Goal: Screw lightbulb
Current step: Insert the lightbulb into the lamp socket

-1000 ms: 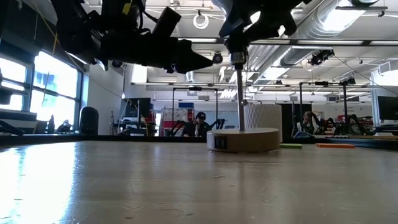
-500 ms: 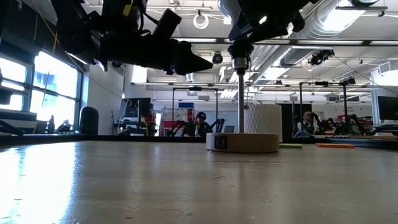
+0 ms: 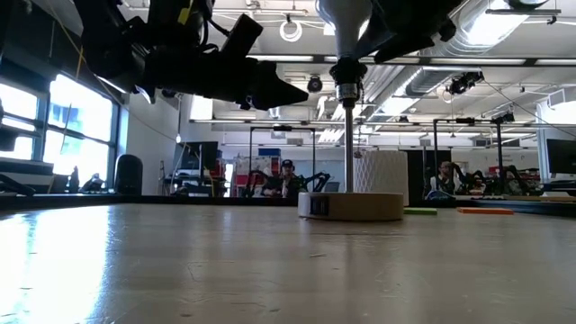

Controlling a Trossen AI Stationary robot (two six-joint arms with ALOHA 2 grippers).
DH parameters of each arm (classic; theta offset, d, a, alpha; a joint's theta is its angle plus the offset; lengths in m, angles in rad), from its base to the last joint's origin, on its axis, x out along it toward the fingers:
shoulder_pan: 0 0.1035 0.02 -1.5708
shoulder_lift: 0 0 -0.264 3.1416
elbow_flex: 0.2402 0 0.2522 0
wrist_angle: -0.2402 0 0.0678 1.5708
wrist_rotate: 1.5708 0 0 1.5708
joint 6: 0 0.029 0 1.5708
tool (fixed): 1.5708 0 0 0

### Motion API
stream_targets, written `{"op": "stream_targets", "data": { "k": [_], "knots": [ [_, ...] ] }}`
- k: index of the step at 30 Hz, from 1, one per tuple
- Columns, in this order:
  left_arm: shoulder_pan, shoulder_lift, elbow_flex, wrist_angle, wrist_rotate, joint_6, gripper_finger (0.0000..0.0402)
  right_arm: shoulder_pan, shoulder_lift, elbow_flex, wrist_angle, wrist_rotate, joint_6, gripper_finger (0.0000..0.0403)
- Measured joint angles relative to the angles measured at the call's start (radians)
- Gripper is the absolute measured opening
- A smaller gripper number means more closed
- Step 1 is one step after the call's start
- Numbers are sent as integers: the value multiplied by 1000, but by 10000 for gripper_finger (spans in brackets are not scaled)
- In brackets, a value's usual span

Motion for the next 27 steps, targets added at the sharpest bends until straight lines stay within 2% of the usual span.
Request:
{"op": "stream_targets", "data": {
  "k": [5,8,10,13,16,18,23,27],
  "knots": [
    [4,0,0,1,63,0,76,-7,-72,0,-94,-109,-141,277],
    [10,0,0,1,151,0,76,-52,-131,-3,-136,-206,-221,275],
    [16,0,0,2,245,-1,76,-86,-183,-41,-79,-263,-319,272],
    [26,0,0,0,316,-18,76,-158,-280,-157,111,-466,-475,266],
    [36,0,0,-18,317,-32,76,-262,-383,-324,410,-686,-562,261],
    [40,0,0,-34,316,-43,76,-323,-422,-431,604,-777,-588,259],
    [46,0,0,-47,324,-53,76,-473,-420,-597,974,-1067,-598,259],
    [51,0,0,-47,344,-57,76,-568,-373,-628,1136,-1270,-576,259]
  ]
}}
